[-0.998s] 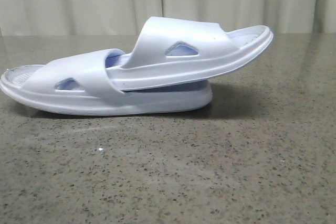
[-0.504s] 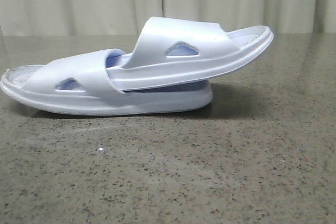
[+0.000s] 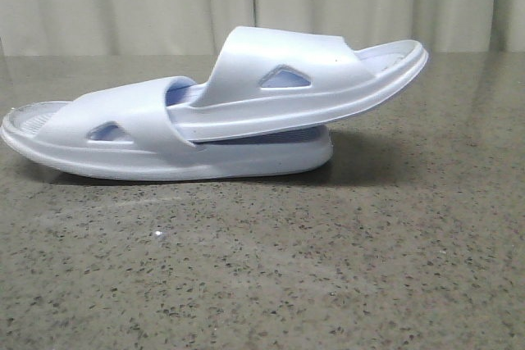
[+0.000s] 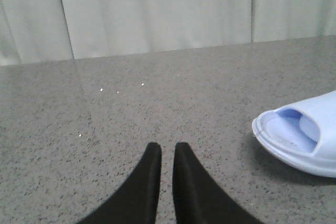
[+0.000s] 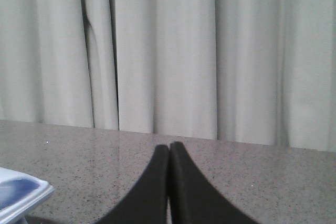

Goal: Insert blue slippers together front up

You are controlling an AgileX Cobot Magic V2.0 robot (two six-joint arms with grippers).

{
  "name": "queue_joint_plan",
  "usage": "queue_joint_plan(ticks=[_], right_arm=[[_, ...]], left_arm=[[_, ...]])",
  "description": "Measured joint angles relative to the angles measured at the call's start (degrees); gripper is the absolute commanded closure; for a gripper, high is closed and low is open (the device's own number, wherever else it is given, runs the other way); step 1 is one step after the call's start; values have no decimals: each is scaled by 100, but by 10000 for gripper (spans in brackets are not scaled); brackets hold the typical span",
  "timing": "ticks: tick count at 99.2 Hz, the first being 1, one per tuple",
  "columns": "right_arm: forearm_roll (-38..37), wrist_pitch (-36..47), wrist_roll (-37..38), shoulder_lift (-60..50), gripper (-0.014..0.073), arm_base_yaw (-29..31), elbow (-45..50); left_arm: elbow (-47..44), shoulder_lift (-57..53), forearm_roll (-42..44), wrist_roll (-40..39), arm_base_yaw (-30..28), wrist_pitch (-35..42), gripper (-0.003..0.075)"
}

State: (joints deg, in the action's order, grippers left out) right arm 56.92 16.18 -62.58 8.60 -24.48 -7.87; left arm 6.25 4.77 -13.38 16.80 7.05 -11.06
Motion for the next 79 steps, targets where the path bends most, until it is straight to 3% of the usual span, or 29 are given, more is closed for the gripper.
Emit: queue_joint_plan(ticks=[11, 28, 79], right_arm=[[0, 0, 0, 0, 701, 0, 0], [0, 0, 0, 0, 701, 0, 0], [0, 0, 0, 0, 701, 0, 0]], left_arm=[[-207, -337, 611, -647, 0, -36, 704], [-431, -501, 1073, -883, 0, -25, 704], [-629, -501, 1338, -1186, 0, 588, 704]])
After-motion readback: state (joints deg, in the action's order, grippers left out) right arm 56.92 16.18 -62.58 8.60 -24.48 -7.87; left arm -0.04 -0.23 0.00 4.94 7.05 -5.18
